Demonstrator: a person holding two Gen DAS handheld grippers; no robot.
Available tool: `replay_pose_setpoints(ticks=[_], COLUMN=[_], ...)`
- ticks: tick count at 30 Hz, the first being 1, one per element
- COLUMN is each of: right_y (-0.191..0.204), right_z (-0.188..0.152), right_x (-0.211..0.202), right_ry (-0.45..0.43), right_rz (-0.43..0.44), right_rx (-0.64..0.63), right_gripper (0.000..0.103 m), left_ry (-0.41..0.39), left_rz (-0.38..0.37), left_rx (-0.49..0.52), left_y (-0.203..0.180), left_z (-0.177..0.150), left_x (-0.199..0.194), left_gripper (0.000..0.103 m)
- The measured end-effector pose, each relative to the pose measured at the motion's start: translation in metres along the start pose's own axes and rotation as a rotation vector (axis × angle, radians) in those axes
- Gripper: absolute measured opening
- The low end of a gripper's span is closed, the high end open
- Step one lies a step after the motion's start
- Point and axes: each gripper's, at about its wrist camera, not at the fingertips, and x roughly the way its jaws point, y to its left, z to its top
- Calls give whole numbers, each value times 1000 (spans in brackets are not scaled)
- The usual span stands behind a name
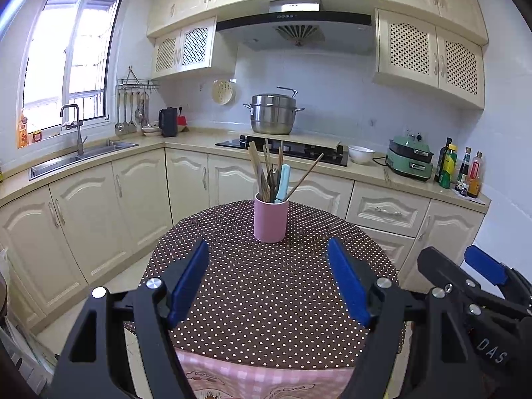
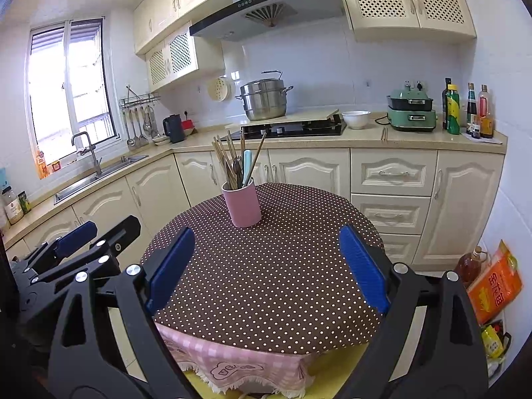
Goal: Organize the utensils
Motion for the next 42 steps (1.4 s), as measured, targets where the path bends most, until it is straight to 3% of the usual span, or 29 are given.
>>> replay_pose_setpoints(ticks=[11, 42], right_y=[-1, -4], right_z=[-4, -3], right_x=[8, 3], right_ry=[44, 50], right_rz=[4, 3], right_rx=[8, 24], right_gripper=[88, 88], left_ry=[35, 44], left_rz=[-5, -40], left_rx=[-9, -16], left_y=[0, -3], left_z=[-1, -3], left_x=[9, 8], left_gripper=[73, 73])
